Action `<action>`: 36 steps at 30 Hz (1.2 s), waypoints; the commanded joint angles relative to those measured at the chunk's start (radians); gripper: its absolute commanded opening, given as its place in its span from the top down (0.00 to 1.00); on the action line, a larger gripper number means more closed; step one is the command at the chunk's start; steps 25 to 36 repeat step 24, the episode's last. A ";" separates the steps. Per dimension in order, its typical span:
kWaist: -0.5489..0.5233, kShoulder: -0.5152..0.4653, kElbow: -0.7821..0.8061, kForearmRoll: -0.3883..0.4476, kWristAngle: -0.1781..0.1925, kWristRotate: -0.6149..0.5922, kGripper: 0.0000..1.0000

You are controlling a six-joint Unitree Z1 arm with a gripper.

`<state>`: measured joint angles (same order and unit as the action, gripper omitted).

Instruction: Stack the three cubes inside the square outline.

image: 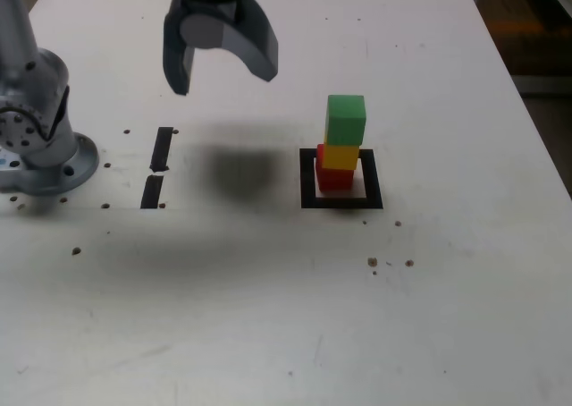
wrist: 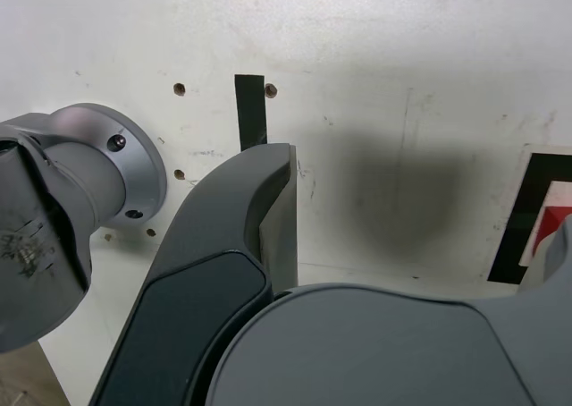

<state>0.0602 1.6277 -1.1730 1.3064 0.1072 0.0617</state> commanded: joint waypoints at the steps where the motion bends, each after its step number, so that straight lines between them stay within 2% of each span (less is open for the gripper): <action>1: 0.005 0.001 0.021 -0.023 -0.004 0.005 0.01; 18: 0.018 0.068 0.178 -0.253 -0.004 0.021 0.01; 36: 0.018 0.066 0.182 -0.260 -0.004 0.021 0.01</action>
